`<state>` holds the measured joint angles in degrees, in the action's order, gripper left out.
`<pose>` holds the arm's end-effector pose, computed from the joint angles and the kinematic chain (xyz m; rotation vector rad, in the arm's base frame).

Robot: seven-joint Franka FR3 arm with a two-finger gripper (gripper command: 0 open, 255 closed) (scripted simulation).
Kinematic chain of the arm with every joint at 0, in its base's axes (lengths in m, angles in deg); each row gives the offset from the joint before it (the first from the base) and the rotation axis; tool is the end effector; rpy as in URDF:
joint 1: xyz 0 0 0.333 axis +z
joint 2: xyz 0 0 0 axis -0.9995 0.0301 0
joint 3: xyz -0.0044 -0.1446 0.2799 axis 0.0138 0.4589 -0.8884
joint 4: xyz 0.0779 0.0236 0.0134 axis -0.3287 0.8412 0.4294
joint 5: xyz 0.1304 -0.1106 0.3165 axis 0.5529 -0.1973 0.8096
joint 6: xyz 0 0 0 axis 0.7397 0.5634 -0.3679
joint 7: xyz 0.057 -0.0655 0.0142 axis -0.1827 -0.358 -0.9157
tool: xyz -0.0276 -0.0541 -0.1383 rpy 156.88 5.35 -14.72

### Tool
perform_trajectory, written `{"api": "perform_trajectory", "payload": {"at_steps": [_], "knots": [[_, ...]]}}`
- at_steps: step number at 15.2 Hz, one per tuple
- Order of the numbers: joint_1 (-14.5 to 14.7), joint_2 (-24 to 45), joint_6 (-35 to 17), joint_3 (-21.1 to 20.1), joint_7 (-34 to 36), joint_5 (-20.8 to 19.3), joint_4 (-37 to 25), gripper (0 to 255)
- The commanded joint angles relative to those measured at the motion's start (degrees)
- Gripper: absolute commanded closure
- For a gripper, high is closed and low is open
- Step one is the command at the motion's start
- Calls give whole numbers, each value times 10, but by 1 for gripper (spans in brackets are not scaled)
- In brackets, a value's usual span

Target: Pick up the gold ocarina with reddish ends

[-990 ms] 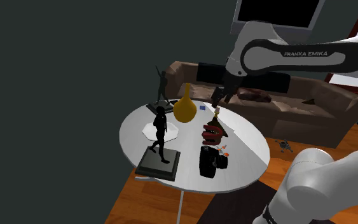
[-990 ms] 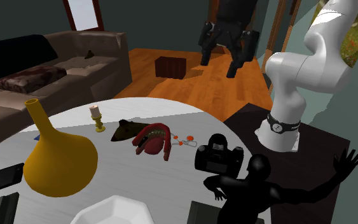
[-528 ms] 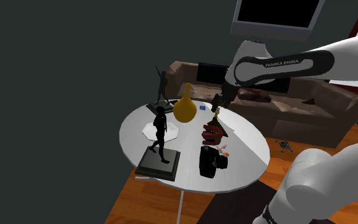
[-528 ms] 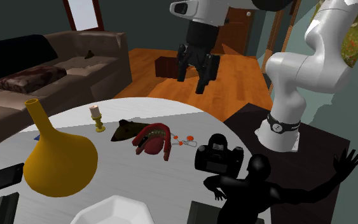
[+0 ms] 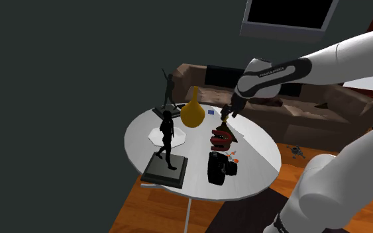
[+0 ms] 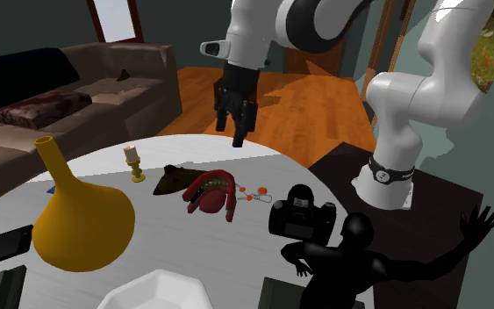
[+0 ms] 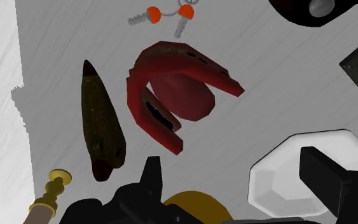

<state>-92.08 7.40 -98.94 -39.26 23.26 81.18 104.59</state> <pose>0.3673 -0.2506 0.4064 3.0772 -0.4488 0.4392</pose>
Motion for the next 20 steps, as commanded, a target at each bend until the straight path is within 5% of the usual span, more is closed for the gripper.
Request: {"api": "perform_trajectory", "payload": {"at_steps": [1, 4, 8, 14, 16, 20], "knots": [[12, 41, -29, 35, -41, 33, -13, 0], [37, 110, -64, 84, -114, 111, -39, 0], [53, 222, -81, 127, -250, 274, -90, 0], [-35, 386, -55, 82, -412, 485, -196, 0], [-68, 429, -44, 63, -440, 525, -232, 0], [-82, 453, -58, 44, -466, 555, -234, 0]]}}
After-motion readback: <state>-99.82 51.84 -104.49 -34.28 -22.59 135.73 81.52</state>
